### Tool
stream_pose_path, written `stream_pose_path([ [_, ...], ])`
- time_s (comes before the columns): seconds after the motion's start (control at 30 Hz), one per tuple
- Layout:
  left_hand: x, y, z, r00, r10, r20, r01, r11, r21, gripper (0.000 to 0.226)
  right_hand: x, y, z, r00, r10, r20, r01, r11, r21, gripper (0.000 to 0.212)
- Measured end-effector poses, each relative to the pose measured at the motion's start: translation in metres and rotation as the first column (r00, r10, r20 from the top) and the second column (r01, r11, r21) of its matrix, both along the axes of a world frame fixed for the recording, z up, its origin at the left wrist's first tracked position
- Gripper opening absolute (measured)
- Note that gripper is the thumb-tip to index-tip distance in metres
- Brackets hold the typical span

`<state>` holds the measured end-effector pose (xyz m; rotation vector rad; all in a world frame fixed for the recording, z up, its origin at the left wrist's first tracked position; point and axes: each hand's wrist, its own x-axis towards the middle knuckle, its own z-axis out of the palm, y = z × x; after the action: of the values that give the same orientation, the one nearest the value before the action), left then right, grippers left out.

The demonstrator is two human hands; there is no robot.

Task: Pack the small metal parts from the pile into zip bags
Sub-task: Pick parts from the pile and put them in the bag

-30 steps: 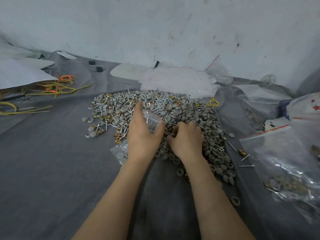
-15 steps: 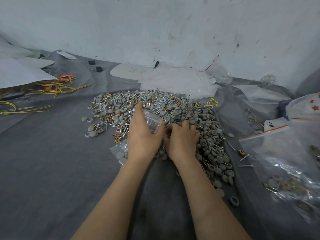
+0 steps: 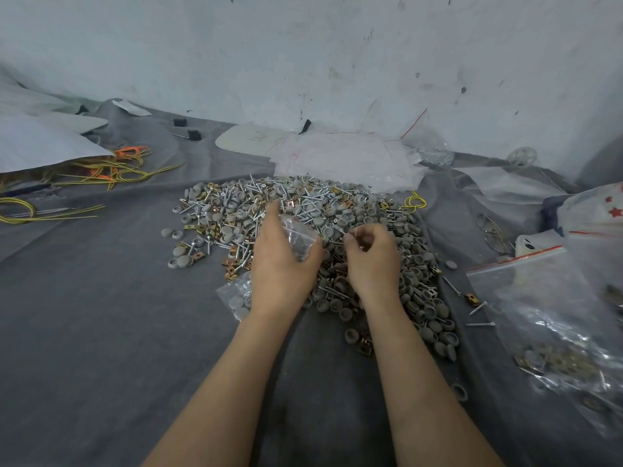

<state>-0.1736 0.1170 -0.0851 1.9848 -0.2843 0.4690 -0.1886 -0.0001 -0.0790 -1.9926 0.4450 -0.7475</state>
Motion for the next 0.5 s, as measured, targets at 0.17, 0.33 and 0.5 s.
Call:
stream_pose_path([
  [0.17, -0.0019, 0.0005, 0.0008, 0.999, -0.032, -0.019, 0.032, 0.999, -0.019, 0.085, 0.0008, -0.0038, 0.0001, 0.997, 0.041, 0.072, -0.050, 0.991, 0.121, 0.013],
  [0.33, -0.0024, -0.0007, -0.0001, 0.998, -0.063, -0.026, 0.063, 0.998, -0.011, 0.086, 0.0012, -0.0057, 0.0001, 0.990, 0.045, 0.136, -0.063, 0.989, 0.131, 0.002],
  [0.5, -0.0018, -0.0002, -0.0009, 0.991, -0.116, -0.073, 0.114, 0.993, -0.019, 0.086, -0.0013, -0.0039, 0.0071, 0.969, 0.101, 0.227, -0.157, 0.957, 0.244, 0.014],
])
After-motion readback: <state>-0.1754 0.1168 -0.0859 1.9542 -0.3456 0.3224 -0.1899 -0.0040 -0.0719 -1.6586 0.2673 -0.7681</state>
